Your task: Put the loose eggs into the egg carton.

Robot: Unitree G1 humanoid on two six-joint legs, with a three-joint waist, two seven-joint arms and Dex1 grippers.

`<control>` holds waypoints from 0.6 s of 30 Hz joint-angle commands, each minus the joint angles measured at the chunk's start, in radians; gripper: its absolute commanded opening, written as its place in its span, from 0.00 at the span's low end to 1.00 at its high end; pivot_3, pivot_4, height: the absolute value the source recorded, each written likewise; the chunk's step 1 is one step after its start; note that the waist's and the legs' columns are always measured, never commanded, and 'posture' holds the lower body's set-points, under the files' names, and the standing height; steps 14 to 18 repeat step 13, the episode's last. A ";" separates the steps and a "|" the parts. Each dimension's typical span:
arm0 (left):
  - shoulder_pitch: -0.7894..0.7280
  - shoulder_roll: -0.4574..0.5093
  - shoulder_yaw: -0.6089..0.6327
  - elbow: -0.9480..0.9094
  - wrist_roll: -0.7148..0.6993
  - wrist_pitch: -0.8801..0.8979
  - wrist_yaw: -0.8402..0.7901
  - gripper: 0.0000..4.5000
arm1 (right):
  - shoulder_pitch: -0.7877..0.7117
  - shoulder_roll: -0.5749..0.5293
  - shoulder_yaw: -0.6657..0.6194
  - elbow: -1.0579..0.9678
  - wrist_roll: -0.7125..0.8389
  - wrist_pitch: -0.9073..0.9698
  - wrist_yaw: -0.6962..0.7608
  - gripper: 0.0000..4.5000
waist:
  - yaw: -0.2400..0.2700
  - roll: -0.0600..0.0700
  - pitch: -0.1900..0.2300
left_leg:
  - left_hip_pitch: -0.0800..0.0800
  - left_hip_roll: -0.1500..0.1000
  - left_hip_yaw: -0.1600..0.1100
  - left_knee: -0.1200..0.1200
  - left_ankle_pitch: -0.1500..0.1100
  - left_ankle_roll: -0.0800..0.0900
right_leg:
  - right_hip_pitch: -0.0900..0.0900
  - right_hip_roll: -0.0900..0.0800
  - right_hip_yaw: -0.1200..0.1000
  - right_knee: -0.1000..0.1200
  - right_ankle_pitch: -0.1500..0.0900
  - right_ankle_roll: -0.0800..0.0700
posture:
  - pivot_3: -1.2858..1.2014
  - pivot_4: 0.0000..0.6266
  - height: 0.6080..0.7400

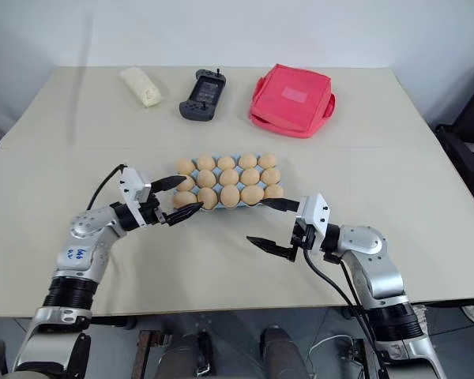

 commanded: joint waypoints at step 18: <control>0.373 0.224 0.281 -0.246 -0.041 0.008 0.007 0.99 | -0.016 -0.068 -0.102 0.099 0.014 -0.024 0.013 1.00 | -0.013 0.000 0.000 | 0.000 0.001 -0.001 -0.001 -0.005 0.001 | 0.000 -0.005 -0.002 -0.001 -0.001 -0.002 | 0.52 0.24 1.00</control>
